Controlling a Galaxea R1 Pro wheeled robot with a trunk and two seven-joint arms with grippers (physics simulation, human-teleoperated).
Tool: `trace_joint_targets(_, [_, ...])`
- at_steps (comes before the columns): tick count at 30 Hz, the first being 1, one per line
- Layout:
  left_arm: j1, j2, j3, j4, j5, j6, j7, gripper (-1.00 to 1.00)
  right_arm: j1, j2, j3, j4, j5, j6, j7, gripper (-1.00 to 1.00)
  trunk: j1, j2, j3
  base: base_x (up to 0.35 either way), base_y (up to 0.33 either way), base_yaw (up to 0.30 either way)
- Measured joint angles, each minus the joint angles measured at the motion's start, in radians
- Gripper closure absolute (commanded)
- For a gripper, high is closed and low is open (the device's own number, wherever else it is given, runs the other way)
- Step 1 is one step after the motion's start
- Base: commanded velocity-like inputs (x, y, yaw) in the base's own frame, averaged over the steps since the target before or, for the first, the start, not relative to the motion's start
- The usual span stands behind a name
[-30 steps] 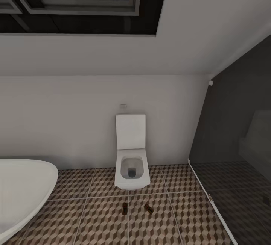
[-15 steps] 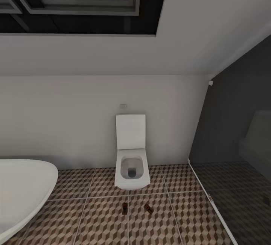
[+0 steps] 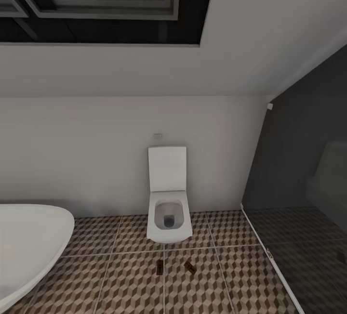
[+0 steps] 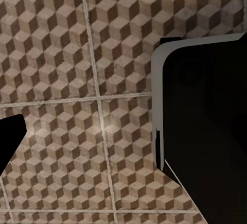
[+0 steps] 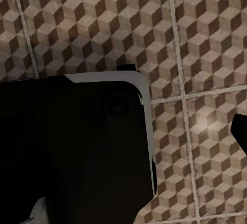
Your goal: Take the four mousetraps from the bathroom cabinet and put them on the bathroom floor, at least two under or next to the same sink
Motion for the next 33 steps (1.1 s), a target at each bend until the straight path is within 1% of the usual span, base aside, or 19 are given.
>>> trace_joint_targets(33, [0.000, 0.000, 0.000, 0.000, 0.000, 0.000, 0.000, -1.00, 0.000, 0.000, 0.000, 0.000, 0.000, 0.000, 0.000, -1.00, 0.000, 0.000, 0.000, 0.000, 0.000, 0.000])
